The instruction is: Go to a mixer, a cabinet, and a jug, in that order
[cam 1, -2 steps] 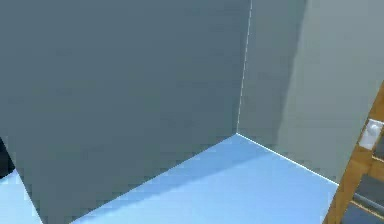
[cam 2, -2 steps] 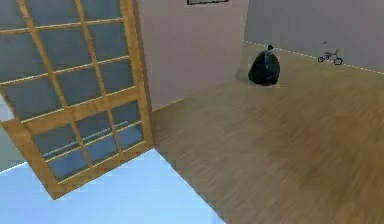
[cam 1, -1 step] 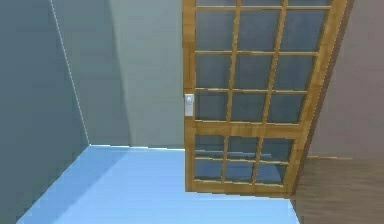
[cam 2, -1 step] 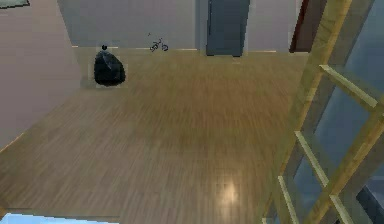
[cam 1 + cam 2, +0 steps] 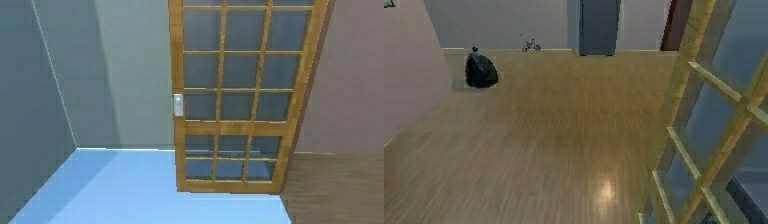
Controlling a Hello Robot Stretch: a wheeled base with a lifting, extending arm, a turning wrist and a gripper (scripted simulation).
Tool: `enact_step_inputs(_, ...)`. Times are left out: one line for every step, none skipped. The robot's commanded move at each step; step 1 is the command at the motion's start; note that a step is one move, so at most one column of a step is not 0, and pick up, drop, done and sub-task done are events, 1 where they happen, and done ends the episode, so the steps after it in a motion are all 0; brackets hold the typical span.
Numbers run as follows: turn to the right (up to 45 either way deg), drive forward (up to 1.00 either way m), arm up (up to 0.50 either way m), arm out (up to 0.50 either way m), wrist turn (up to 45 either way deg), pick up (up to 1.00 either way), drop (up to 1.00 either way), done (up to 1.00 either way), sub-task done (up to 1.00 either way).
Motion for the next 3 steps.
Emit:
enact_step_inputs(0.0,0.2,0.0,0.0,0.0,0.0,0.0,0.0,0.0)
enact_step_inputs(-45.0,0.0,0.0,0.0,0.0,0.0,0.0,0.0,0.0)
enact_step_inputs(-12.0,0.0,0.0,0.0,0.0,0.0,0.0,0.0,0.0)
